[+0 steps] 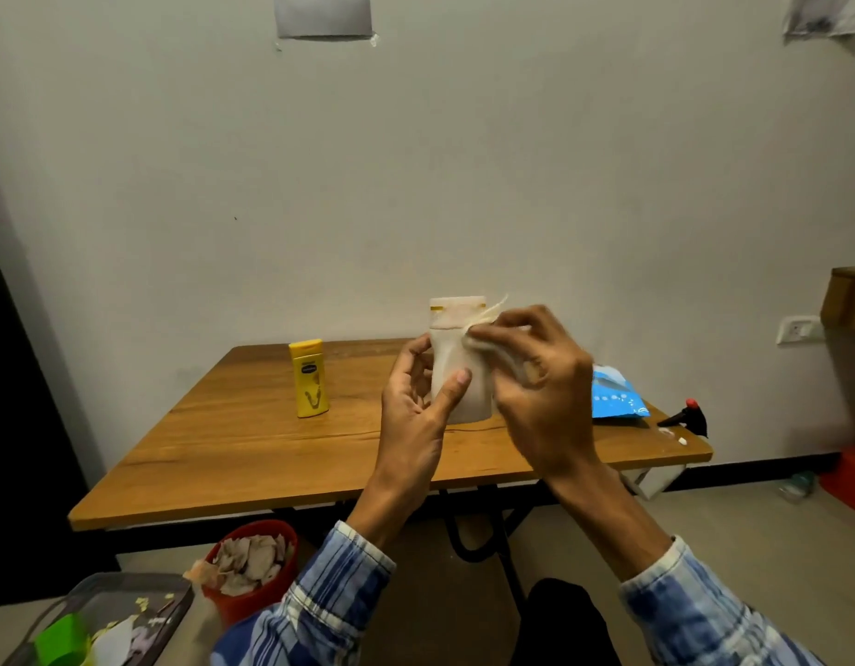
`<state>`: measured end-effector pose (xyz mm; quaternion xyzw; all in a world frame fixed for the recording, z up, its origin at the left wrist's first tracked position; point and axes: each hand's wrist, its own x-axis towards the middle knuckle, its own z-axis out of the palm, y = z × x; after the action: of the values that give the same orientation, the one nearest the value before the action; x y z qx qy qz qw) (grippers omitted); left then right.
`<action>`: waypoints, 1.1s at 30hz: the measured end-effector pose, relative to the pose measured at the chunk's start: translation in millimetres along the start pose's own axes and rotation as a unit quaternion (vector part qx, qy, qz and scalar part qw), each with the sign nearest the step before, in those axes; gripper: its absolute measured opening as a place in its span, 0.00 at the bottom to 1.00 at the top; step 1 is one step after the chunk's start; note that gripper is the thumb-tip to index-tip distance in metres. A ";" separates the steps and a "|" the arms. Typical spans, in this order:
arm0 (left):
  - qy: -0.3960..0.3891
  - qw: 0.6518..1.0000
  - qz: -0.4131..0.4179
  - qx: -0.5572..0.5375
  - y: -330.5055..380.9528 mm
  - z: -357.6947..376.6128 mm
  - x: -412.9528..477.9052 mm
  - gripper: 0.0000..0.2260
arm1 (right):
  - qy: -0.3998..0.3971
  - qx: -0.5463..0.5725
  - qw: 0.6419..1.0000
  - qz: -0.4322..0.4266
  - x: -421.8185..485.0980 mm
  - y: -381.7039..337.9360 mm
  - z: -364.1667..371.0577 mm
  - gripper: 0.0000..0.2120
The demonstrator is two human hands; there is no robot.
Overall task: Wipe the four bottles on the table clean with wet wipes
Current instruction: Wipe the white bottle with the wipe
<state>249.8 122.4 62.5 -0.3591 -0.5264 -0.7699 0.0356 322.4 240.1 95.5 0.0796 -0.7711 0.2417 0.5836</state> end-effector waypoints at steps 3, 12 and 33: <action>0.001 1.000 0.019 0.022 -1.5 -6.1 2.9 0.21 | -0.091 -0.059 0.991 -0.083 -14.2 -4.5 5.4 0.13; -0.032 0.997 0.041 0.058 0.7 -4.3 0.8 0.23 | -0.008 -0.050 0.996 -0.072 -17.5 -8.5 9.2 0.12; -0.016 0.985 0.088 0.149 -7.9 -5.5 -0.6 0.25 | -0.054 -0.149 0.980 -0.122 -20.2 -18.8 25.0 0.12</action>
<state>244.0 121.1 55.0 -0.4071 -0.6016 -0.6711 0.1482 314.6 208.8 76.8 0.0979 -0.8137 0.0463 0.5712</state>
